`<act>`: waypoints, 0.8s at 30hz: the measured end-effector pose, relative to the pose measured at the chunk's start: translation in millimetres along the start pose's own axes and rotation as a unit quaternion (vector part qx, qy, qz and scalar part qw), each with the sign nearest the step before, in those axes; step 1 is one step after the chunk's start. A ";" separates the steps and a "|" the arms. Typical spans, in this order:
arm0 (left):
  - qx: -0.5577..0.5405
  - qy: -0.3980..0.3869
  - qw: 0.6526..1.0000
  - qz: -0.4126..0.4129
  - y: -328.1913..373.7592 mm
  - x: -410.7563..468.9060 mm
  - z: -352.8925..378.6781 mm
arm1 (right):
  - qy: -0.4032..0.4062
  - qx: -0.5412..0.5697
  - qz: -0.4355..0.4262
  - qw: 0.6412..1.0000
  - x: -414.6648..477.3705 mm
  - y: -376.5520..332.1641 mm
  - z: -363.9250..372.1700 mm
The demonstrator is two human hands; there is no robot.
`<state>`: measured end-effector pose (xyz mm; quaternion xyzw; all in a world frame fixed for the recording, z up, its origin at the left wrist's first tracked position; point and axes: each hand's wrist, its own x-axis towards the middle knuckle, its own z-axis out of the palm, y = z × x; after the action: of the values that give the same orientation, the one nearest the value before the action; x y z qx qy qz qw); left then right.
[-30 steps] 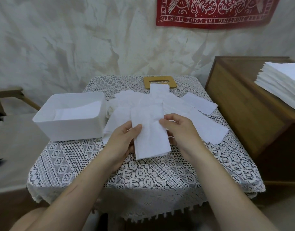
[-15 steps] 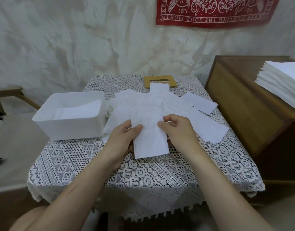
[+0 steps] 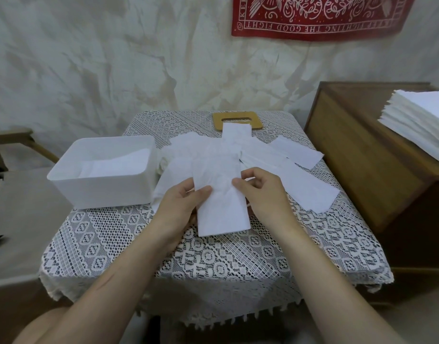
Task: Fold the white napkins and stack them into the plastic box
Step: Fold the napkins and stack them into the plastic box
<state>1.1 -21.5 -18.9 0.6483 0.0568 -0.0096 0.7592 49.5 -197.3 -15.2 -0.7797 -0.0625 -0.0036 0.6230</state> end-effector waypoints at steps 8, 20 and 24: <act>0.006 0.011 1.000 -0.009 1.8 5.3 -5.8 | -0.109 0.001 0.123 0.986 -4.1 -6.0 -7.8; 0.029 0.049 0.998 -0.015 -2.2 13.7 -7.0 | -0.055 0.036 0.085 0.994 0.8 -4.2 -7.7; 0.041 0.055 0.998 -0.014 -3.7 13.9 -5.9 | 0.007 -0.099 0.061 0.993 6.3 9.0 -30.8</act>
<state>14.2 -15.5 -24.7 0.6776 0.1072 0.0137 0.7274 58.9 -228.7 -16.5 -0.8397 -0.0100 0.0232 0.5425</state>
